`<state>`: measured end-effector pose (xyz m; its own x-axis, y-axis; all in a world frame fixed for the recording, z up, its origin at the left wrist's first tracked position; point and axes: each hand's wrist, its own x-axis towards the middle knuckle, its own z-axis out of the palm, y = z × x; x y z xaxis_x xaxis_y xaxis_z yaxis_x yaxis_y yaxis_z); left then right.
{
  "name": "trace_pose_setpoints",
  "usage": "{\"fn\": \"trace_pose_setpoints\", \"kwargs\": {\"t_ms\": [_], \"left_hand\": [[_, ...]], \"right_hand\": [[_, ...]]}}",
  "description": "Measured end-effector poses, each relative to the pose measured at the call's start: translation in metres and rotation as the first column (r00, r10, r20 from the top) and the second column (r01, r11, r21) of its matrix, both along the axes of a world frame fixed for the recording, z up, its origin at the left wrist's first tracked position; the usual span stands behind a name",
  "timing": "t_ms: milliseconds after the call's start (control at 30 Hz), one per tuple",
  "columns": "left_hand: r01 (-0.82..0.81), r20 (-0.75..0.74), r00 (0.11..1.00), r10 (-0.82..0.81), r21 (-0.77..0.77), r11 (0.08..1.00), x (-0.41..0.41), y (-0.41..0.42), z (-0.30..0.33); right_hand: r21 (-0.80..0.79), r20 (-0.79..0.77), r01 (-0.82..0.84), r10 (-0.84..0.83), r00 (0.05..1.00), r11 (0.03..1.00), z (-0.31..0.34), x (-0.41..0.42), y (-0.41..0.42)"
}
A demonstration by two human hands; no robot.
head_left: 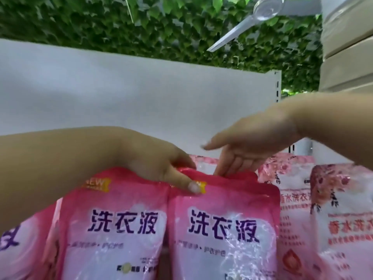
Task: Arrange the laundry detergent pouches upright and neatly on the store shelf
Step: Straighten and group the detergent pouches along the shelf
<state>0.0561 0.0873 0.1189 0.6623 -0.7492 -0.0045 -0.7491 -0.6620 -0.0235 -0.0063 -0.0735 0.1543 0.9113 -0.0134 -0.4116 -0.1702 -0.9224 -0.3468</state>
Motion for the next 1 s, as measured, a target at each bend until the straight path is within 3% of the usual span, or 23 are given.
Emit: {"fn": "trace_pose_setpoints", "kwargs": {"t_ms": [100, 200, 267, 567, 800, 1000], "left_hand": [[0.059, 0.009, 0.998, -0.058, -0.089, 0.994, 0.003, 0.003, -0.008], [0.072, -0.014, 0.997, -0.075, -0.149, 0.986, 0.005, 0.005, -0.010], [0.074, -0.044, 0.995, -0.084, -0.198, 0.977, 0.007, 0.005, -0.012], [0.010, -0.152, 0.986, -0.062, -0.320, 0.947, 0.006, 0.008, -0.018], [0.017, -0.086, 0.995, -0.042, -0.276, 0.961, -0.003, 0.006, -0.014], [0.046, -0.045, 0.997, -0.056, -0.210, 0.977, -0.009, 0.007, -0.012]], "right_hand": [[0.015, 0.041, 0.061, -0.061, 0.997, 0.998, 0.013, 0.008, -0.014], [-0.163, 0.284, 0.102, -0.052, 0.957, 0.981, 0.017, 0.030, -0.030], [-0.221, 0.343, 0.079, 0.002, 0.939, 0.972, 0.016, 0.049, -0.035], [-0.321, 0.274, -0.044, 0.137, 0.952, 0.946, -0.013, 0.100, -0.030], [-0.570, 0.380, -0.068, 0.337, 0.861, 0.819, -0.011, 0.096, -0.025], [-0.606, 0.423, -0.012, 0.334, 0.842, 0.796, 0.000, 0.091, -0.030]]}}
